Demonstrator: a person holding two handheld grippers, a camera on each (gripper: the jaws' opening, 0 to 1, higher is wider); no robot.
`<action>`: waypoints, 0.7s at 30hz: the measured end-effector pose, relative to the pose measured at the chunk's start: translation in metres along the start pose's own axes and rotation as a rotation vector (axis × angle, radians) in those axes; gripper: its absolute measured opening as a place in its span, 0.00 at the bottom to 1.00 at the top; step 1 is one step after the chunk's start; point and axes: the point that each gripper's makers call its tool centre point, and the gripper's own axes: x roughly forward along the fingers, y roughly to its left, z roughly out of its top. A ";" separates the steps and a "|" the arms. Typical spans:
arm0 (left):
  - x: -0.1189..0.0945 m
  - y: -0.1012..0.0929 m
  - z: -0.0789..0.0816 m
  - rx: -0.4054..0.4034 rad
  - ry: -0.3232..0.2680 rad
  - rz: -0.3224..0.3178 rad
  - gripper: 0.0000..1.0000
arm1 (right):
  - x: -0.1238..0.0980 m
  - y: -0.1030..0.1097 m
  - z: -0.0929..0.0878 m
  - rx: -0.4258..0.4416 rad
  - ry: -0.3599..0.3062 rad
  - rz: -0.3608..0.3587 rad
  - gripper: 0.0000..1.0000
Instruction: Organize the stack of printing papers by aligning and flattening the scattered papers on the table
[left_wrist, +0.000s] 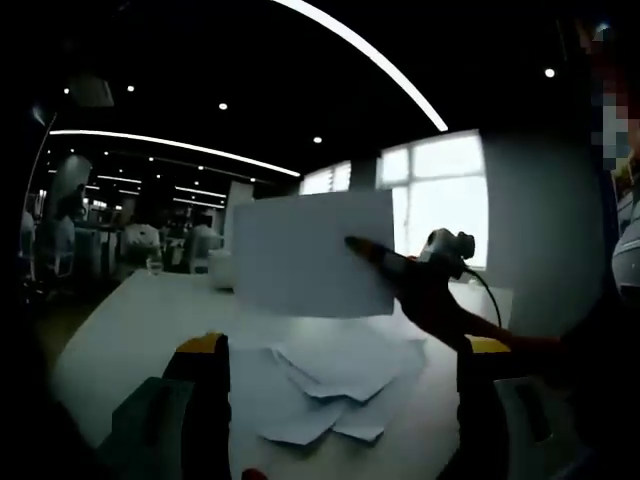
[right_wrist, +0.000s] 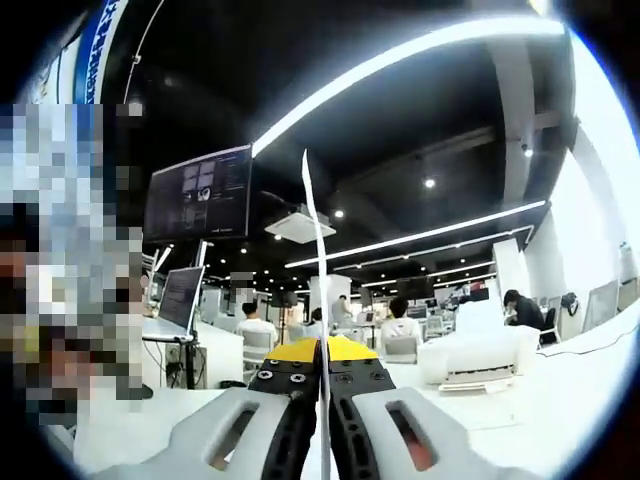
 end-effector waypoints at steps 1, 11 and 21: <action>0.000 0.001 -0.001 -0.002 0.003 0.001 0.96 | 0.000 0.000 0.001 0.001 -0.002 -0.001 0.00; 0.003 0.002 -0.005 -0.034 -0.003 -0.001 0.96 | -0.003 0.005 0.017 0.023 -0.041 0.005 0.00; 0.007 -0.006 -0.004 -0.039 -0.011 -0.025 0.96 | -0.005 0.012 0.032 0.025 -0.085 0.016 0.00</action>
